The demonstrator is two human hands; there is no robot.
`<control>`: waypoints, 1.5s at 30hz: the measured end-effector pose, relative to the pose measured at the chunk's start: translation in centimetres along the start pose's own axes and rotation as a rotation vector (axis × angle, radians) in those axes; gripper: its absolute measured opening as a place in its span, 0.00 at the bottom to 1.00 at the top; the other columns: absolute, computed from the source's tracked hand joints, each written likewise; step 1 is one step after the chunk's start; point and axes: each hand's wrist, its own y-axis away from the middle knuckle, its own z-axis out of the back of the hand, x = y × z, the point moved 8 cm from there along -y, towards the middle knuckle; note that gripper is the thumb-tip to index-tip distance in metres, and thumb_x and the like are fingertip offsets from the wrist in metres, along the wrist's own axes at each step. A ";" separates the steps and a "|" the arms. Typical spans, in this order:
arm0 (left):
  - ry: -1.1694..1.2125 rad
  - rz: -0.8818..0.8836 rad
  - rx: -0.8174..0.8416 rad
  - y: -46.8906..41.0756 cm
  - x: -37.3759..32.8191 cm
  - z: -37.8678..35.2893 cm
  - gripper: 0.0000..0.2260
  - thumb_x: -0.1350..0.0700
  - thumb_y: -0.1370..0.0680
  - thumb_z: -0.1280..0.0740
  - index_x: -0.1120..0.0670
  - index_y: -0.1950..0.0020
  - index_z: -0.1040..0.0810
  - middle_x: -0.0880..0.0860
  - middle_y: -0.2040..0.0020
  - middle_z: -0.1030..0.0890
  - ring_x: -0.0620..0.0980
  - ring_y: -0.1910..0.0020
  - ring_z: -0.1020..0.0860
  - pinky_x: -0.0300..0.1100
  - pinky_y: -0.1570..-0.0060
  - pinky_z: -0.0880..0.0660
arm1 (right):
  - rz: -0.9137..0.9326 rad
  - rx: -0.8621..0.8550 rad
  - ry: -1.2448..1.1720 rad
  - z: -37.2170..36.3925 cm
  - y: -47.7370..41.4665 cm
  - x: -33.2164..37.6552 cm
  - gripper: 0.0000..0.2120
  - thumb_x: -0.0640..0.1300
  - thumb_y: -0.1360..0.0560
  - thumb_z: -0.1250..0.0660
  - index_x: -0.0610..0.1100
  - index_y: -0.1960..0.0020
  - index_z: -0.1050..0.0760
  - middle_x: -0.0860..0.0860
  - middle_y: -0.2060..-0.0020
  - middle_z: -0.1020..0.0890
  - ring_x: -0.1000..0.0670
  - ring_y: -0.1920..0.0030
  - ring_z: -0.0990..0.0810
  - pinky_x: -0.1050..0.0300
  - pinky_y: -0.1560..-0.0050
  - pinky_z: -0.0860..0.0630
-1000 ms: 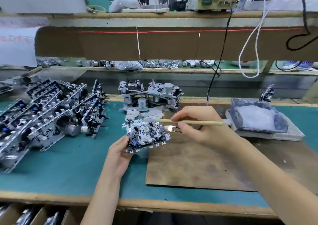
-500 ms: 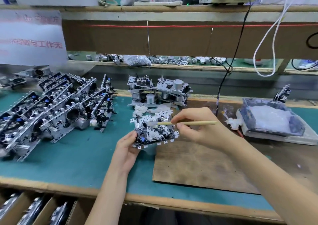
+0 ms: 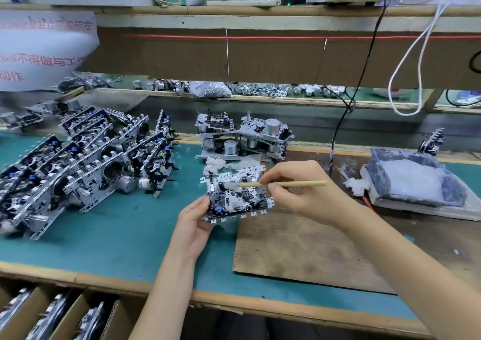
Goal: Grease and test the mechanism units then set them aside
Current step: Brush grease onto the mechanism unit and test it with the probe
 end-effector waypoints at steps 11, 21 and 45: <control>0.031 -0.015 0.055 0.0 0.0 -0.4 0.19 0.59 0.30 0.37 0.67 0.42 0.25 0.61 0.48 0.20 0.54 0.54 0.20 0.41 0.58 0.21 | 0.022 0.329 0.796 -5.0 -1.7 -2.4 0.40 0.64 0.28 0.38 0.43 0.25 0.46 0.45 0.28 0.38 0.47 0.27 0.44 0.41 0.27 0.54; 0.046 -0.021 0.099 -0.1 0.1 -0.6 0.13 0.60 0.30 0.36 0.63 0.50 0.19 0.58 0.53 0.16 0.52 0.57 0.17 0.42 0.58 0.19 | 0.025 0.365 0.847 -6.6 -3.2 -3.0 0.47 0.63 0.34 0.32 0.42 0.26 0.48 0.45 0.31 0.35 0.46 0.30 0.41 0.36 0.29 0.56; 0.029 -0.039 -0.038 0.1 -0.5 -0.1 0.11 0.66 0.20 0.45 0.63 0.47 0.23 0.55 0.57 0.17 0.49 0.59 0.19 0.38 0.60 0.22 | 0.275 -0.011 0.224 -1.5 0.2 2.6 0.09 0.39 0.26 0.36 0.35 0.57 0.18 0.48 0.71 0.22 0.52 0.71 0.26 0.58 0.70 0.29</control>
